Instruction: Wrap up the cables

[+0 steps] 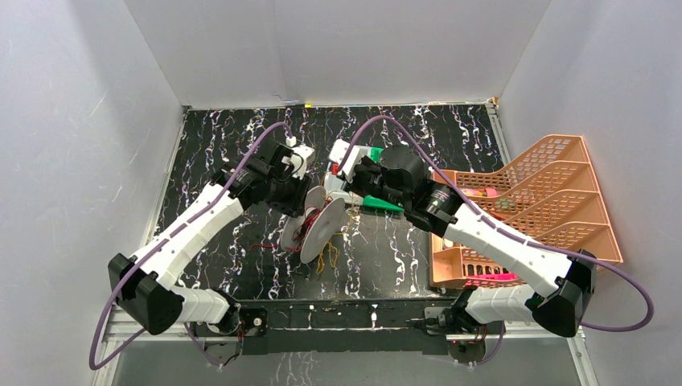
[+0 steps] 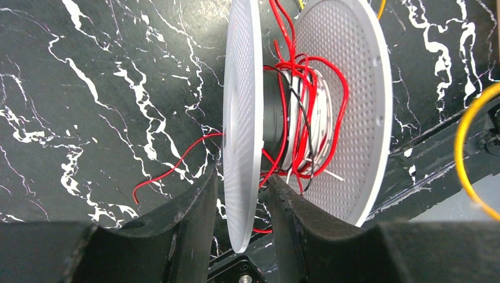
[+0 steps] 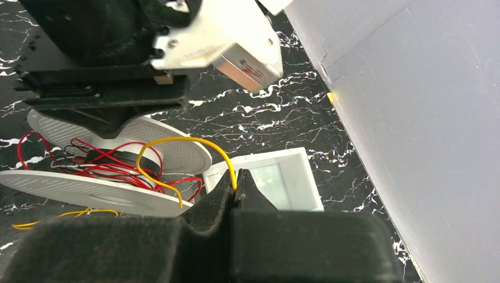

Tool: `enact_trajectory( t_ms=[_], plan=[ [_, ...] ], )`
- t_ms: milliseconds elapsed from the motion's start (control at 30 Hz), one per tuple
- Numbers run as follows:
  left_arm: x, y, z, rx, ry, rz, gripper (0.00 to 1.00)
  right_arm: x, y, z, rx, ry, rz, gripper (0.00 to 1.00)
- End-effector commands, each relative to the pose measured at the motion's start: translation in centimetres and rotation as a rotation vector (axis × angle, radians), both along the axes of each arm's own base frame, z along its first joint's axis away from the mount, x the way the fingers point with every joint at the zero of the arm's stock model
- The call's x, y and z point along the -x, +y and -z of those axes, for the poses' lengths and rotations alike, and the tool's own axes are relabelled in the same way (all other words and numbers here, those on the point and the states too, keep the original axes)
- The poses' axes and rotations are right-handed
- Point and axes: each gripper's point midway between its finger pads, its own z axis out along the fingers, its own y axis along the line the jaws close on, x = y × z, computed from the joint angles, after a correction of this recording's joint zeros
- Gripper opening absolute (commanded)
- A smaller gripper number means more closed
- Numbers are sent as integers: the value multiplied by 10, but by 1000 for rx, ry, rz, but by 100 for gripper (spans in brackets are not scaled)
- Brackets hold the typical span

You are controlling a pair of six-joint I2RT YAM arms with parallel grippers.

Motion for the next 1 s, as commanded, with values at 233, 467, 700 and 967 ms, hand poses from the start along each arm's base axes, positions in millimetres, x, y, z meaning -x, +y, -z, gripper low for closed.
enact_trajectory(
  t_ms=[233,467,700,967],
  plan=[
    [2,8,-23,81,-150,-38,50,0,2,-27,-258,221,59,0],
    [6,13,-54,205,-314,-70,65,5,21,-24,-391,488,91,0],
    [18,25,-78,287,-425,-101,74,6,41,-7,-418,625,80,0],
    [29,28,-89,358,-488,-91,79,5,49,19,-404,708,109,0]
  ],
)
